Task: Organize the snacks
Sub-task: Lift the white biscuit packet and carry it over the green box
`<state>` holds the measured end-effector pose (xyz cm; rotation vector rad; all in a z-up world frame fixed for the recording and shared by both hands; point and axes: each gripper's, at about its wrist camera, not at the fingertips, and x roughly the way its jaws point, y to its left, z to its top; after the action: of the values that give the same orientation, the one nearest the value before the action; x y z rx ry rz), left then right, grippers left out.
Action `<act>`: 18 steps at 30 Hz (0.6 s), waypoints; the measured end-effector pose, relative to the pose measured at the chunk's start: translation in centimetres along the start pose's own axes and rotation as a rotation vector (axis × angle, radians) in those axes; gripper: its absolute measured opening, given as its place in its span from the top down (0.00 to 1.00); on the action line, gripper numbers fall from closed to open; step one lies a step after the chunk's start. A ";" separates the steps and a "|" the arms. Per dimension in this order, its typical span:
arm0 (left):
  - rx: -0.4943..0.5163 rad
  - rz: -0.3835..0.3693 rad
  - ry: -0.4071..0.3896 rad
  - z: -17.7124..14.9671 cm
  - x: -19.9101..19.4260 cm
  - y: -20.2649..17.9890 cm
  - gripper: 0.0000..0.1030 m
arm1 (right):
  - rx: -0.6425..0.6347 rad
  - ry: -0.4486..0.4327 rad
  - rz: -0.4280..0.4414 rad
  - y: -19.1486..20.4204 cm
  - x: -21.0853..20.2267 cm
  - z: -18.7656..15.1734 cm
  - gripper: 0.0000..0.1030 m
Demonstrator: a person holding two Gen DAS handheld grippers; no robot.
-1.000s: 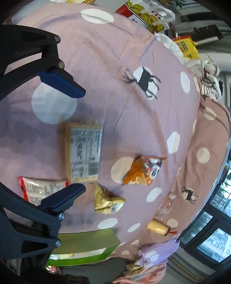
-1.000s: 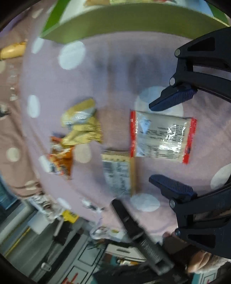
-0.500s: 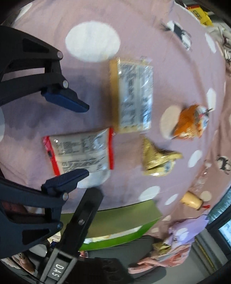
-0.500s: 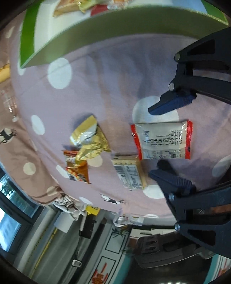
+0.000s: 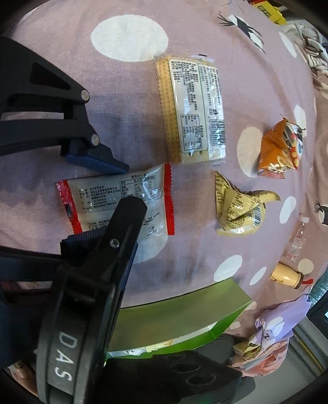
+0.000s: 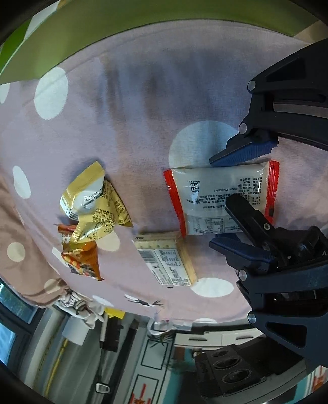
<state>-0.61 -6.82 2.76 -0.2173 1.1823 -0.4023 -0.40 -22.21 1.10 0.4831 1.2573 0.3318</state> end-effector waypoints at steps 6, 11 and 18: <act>0.059 -0.017 -0.117 -0.1 -2.9 -1.2 0.61 | -0.042 -0.091 0.004 1.3 -2.9 -0.3 0.41; 0.096 -0.031 -0.207 0.0 -4.9 -1.9 0.61 | -0.107 -0.198 -0.006 3.0 -5.5 -0.7 0.41; 0.119 -0.034 -0.331 0.6 -8.0 -3.4 0.61 | -0.177 -0.284 -0.007 5.4 -8.5 -0.7 0.41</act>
<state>-3.21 -6.61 11.04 -0.1921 0.8283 -0.4464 -3.31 -21.62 10.73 0.3602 0.9440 0.3519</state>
